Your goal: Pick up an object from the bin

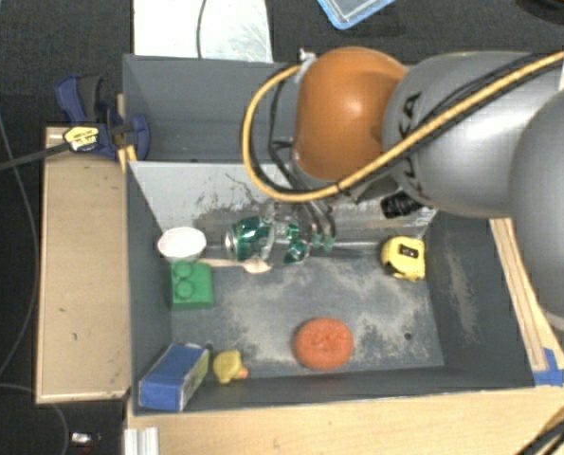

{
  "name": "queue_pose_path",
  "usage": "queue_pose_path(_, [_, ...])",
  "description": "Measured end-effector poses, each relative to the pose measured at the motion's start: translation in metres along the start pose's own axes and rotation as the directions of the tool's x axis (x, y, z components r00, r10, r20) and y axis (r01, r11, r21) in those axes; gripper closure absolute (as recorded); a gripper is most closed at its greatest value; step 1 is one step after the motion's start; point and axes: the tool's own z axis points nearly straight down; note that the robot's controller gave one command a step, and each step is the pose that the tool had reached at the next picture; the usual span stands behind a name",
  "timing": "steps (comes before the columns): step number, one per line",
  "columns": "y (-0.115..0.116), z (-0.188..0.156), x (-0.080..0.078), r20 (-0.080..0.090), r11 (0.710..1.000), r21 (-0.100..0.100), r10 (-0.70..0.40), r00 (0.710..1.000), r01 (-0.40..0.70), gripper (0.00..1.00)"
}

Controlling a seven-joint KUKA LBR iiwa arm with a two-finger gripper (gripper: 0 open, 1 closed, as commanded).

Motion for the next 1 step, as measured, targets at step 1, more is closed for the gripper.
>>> queue_pose_path(1, [0.0001,-0.0001,0.0,0.0,1.0,0.0,0.0,1.0,0.0,1.0])
